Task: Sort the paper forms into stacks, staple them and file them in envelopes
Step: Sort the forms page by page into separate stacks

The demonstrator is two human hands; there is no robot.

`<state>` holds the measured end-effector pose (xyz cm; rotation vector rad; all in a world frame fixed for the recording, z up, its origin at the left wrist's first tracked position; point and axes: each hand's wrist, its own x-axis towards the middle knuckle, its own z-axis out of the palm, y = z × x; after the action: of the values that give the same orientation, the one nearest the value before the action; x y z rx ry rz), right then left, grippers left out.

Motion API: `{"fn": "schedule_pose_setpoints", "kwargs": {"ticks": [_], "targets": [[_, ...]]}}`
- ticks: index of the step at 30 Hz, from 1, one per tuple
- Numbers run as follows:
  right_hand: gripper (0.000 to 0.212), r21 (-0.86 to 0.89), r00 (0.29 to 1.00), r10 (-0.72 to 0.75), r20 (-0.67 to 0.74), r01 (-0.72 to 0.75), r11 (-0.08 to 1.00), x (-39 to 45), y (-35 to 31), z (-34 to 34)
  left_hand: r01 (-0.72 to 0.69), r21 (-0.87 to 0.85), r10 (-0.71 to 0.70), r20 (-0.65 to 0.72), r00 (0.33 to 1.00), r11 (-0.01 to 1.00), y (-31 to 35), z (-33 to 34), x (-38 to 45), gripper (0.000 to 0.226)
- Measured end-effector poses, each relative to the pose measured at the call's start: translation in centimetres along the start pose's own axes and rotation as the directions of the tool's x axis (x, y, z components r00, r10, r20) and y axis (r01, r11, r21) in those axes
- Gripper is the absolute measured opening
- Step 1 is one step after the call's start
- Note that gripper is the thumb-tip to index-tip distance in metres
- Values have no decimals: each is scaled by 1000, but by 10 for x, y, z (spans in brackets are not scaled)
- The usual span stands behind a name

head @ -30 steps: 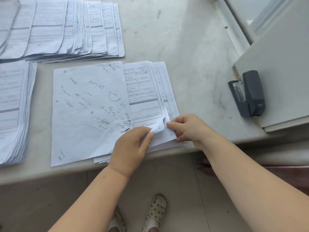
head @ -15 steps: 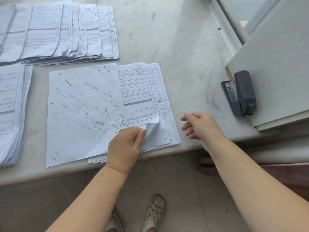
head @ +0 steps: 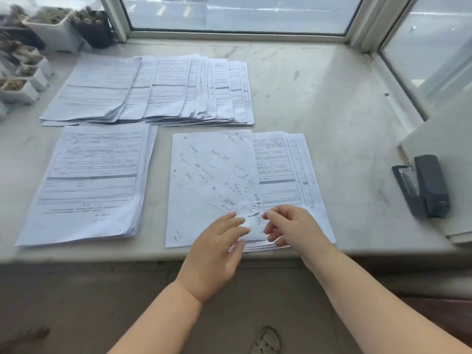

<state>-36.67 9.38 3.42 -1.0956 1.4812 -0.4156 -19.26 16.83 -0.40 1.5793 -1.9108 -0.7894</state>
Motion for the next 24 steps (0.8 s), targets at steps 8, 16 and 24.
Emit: {"fn": "schedule_pose_setpoints", "kwargs": {"ticks": [8,16,24], "targets": [[13,-112,974,35,226,-9,994,14,-41,158,261,13,-243,-321,915,965,-123,-127,-70,27],[30,-111,976,159,151,-144,983,38,-64,247,250,91,-252,12,968,964,-199,-165,-71,47],[62,-2,971,89,222,-91,996,37,-58,257,233,-52,-232,31,972,971,-217,-179,-69,38]]}}
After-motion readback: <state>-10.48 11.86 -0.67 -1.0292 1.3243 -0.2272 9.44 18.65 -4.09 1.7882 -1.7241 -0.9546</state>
